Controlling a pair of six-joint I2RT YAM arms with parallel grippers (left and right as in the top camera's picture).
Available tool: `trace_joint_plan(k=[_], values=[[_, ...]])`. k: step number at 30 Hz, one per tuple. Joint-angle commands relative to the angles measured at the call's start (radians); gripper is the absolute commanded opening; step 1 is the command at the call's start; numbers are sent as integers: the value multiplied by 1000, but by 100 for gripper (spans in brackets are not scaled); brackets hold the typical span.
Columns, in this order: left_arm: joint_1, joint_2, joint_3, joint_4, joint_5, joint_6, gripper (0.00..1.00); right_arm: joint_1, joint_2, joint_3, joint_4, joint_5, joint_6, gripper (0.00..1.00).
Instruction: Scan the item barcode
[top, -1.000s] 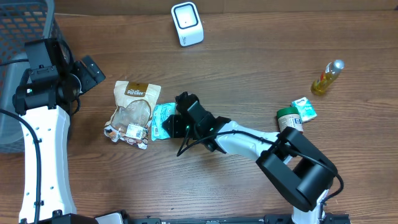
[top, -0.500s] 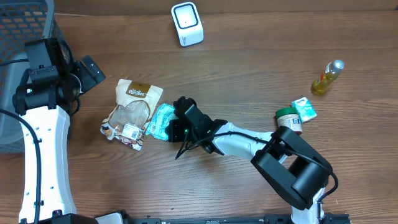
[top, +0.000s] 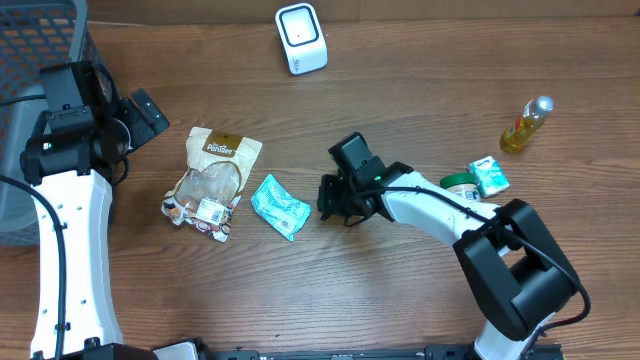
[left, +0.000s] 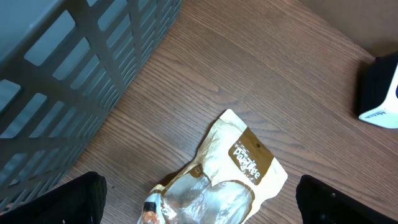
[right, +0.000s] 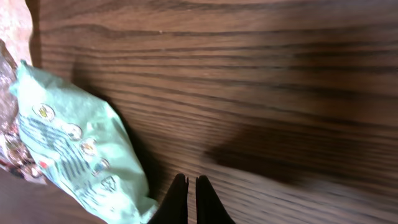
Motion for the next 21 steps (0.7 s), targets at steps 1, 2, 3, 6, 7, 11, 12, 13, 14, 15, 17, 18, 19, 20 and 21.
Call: trace_joint_plan(k=[1, 2, 3, 6, 7, 11, 12, 13, 14, 15, 17, 18, 19, 20, 21], values=[[-2, -5, 21, 1, -16, 15, 100, -54, -66, 25, -29, -27, -143, 5], [-2, -5, 21, 1, -16, 15, 100, -69, -77, 42, -43, -45, -155, 6], [-2, -5, 21, 1, -16, 15, 99, -83, -89, 61, -57, -68, -164, 6], [-2, -5, 21, 1, -16, 15, 99, -106, -122, 132, -87, -186, -222, 9], [-2, -5, 21, 1, -16, 15, 100, -106, -126, 148, -88, -222, -233, 10], [-2, -5, 21, 1, -16, 15, 99, -74, -128, 171, -89, -289, -235, 12], [-2, -5, 21, 1, -16, 15, 100, -57, -124, 170, -90, -283, -235, 12], [-2, -5, 21, 1, -16, 15, 100, -42, -121, 169, -90, -274, -235, 12], [-2, -5, 21, 1, -16, 15, 100, -21, -115, 169, -87, -259, -235, 12], [-2, -5, 21, 1, -16, 15, 100, -1, -108, 170, -80, -242, -235, 12], [-2, -5, 21, 1, -16, 15, 100, 44, -85, 170, -66, -194, -234, 11], [-2, -5, 21, 1, -16, 15, 100, 63, -72, 169, -63, -168, -230, 11], [-2, -5, 21, 2, -16, 15, 100, 79, -62, 169, -60, -146, -227, 9], [-2, -5, 21, 1, -16, 14, 100, 97, -47, 169, -55, -128, -219, 9], [-2, -5, 21, 1, -16, 15, 100, 108, -37, 169, -51, -121, -204, 9]])
